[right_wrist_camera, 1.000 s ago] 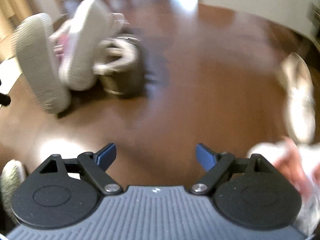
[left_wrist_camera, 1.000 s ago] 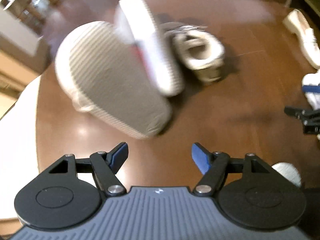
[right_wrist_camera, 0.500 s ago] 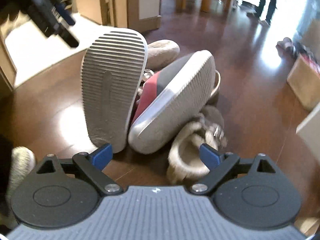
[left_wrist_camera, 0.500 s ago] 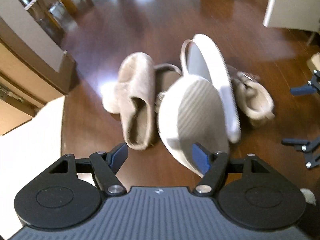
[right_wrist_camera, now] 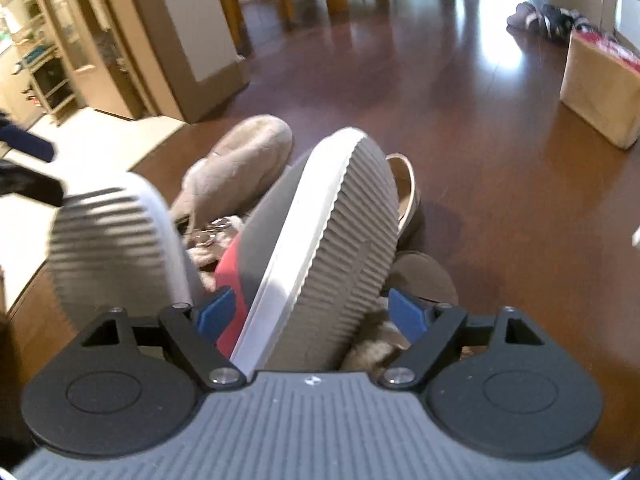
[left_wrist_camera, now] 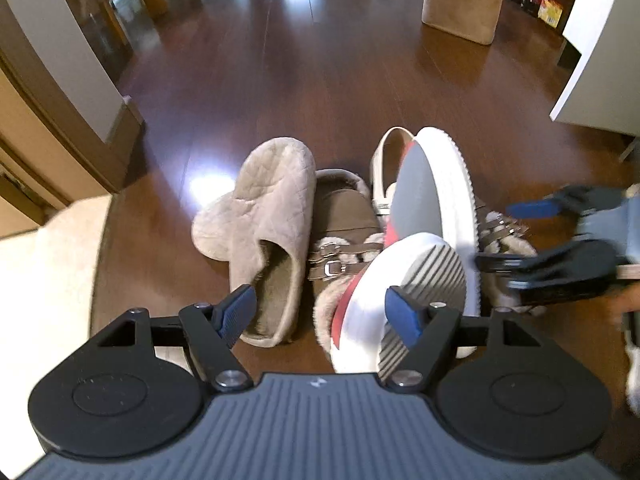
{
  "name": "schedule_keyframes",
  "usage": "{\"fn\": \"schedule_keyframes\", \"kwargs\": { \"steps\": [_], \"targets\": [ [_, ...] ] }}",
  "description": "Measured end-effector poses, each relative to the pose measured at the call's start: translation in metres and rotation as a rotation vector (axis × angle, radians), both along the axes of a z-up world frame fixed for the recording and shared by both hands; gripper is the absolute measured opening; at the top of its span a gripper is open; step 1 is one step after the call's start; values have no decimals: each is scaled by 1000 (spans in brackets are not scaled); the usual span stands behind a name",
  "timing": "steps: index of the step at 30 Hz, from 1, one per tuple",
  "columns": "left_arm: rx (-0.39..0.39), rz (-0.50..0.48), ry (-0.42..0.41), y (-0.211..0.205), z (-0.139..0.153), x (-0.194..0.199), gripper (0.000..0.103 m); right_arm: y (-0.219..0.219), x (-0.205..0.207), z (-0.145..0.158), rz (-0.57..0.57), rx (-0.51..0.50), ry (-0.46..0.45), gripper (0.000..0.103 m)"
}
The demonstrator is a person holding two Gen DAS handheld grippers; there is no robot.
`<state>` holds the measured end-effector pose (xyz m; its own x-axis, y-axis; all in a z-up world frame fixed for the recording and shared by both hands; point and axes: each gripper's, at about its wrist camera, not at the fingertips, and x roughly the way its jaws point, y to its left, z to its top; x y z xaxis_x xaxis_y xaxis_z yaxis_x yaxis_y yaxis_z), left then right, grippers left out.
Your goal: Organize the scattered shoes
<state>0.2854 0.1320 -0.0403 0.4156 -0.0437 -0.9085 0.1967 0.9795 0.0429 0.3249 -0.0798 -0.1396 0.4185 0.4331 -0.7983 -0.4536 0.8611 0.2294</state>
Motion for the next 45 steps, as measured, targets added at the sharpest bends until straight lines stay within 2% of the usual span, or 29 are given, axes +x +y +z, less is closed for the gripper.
{"fn": "schedule_keyframes", "kwargs": {
  "steps": [1, 4, 6, 7, 10, 13, 14, 16, 20, 22, 25, 26, 30, 31, 33, 34, 37, 39, 43, 45],
  "targets": [
    [-2, 5, 1, 1, 1, 1, 74, 1, 5, -11, -5, 30, 33, 50],
    [14, 15, -23, 1, 5, 5, 74, 8, -7, -22, 41, 38, 13, 48],
    [15, 15, -34, -1, 8, 12, 74, 15, -26, -23, 148, -19, -38, 48],
    [23, 14, -43, -4, 9, 21, 74, 18, -35, -24, 204, -43, -39, 39],
    [61, 4, -63, -17, 8, 47, 75, 22, -59, -39, 313, -59, 38, 9],
    [115, -49, -79, -44, -6, 94, 79, 13, -82, -50, 288, -60, 68, 17],
    [139, -78, -81, -59, -17, 117, 79, 10, -90, -54, 277, -60, 76, 29],
    [164, -120, -72, -79, -36, 147, 78, -7, -97, -55, 240, -35, 83, 47],
    [141, -168, 9, -113, -97, 207, 77, -45, -110, -55, 162, 21, 95, 60],
    [131, -198, 51, -125, -126, 223, 77, -64, -117, -55, 123, 49, 100, 61],
    [183, -256, 90, -138, -169, 237, 73, -89, -110, -65, 31, 65, 125, 62],
    [184, -271, 122, -141, -186, 244, 77, -97, -108, -68, 1, 67, 132, 63],
    [136, -279, 199, -140, -219, 262, 60, -117, -105, -74, -76, 59, 152, 63],
    [104, -283, 207, -139, -223, 265, 55, -122, -105, -75, -94, 57, 156, 63],
    [6, -279, 216, -134, -222, 269, 20, -131, -103, -77, -131, 52, 166, 63],
    [-21, -269, 229, -133, -222, 269, 7, -135, -103, -78, -144, 55, 169, 63],
    [-19, -283, 187, -135, -214, 258, 5, -139, -100, -77, -157, 47, 145, 62],
    [-65, -265, 140, -130, -199, 249, 5, -141, -99, -72, -161, 48, 116, 62],
    [-74, -254, -28, -124, -153, 236, 5, -141, -97, -60, -189, 51, 45, 62],
    [-86, -215, -143, -120, -116, 230, 5, -144, -95, -54, -215, 61, 21, 61]
  ]
}}
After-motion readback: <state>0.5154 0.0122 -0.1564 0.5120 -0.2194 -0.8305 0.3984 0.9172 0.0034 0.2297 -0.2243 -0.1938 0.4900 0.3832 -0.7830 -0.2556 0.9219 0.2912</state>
